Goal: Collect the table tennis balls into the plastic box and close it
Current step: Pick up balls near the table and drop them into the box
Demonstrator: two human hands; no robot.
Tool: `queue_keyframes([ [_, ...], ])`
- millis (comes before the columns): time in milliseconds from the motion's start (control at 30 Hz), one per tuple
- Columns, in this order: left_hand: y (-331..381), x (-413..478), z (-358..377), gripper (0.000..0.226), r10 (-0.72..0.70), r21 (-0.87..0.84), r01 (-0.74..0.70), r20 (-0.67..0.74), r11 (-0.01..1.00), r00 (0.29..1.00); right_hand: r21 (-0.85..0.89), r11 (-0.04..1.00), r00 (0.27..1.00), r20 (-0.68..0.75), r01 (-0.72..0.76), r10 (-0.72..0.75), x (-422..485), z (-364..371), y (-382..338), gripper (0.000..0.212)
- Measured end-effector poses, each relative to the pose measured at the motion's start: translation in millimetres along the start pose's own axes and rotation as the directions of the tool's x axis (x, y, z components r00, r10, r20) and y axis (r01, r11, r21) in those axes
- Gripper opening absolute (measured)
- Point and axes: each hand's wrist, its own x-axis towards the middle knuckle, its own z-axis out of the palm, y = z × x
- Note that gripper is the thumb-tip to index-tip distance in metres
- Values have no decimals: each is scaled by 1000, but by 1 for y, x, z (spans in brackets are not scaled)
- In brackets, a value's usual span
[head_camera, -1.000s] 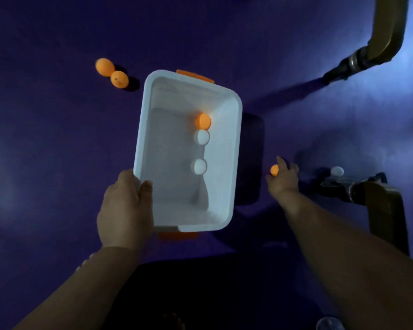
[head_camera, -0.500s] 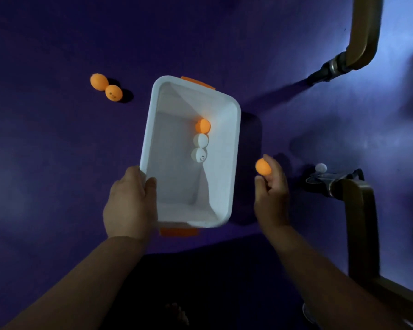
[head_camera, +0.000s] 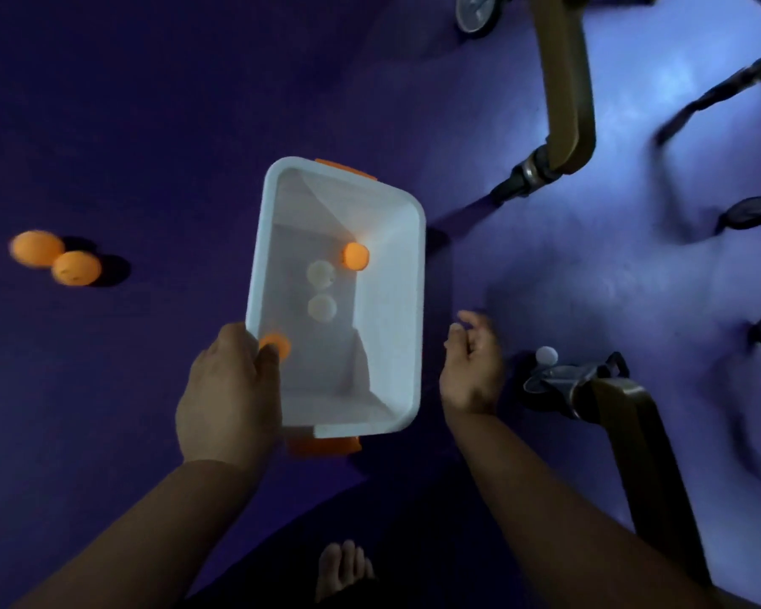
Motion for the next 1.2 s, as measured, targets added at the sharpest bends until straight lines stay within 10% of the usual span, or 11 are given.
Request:
queue_keyframes([
  [133,16,21,46,23,109,-58,-106,48,993,993,-462,872,986,71,164,-148,61,-12,56,18],
  [267,37,39,75,26,203,-70,-197,89,978,975,-816,565,986,164,119,29,110,-30,86,23],
  [667,59,74,102,27,336,-27,-335,85,942,938,-967,216,834,4,-138,552,173,-39,145,62],
  [867,57,67,89,31,340,7,-340,25,940,940,-965,256,926,39,-63,375,179,-40,159,43],
  [1000,51,71,78,27,324,39,-324,3,945,946,-876,481,995,69,24,75,170,-23,137,34],
  [1200,46,71,66,28,237,16,-236,-39,972,971,-59,936,934,-65,347,-350,118,11,55,36],
])
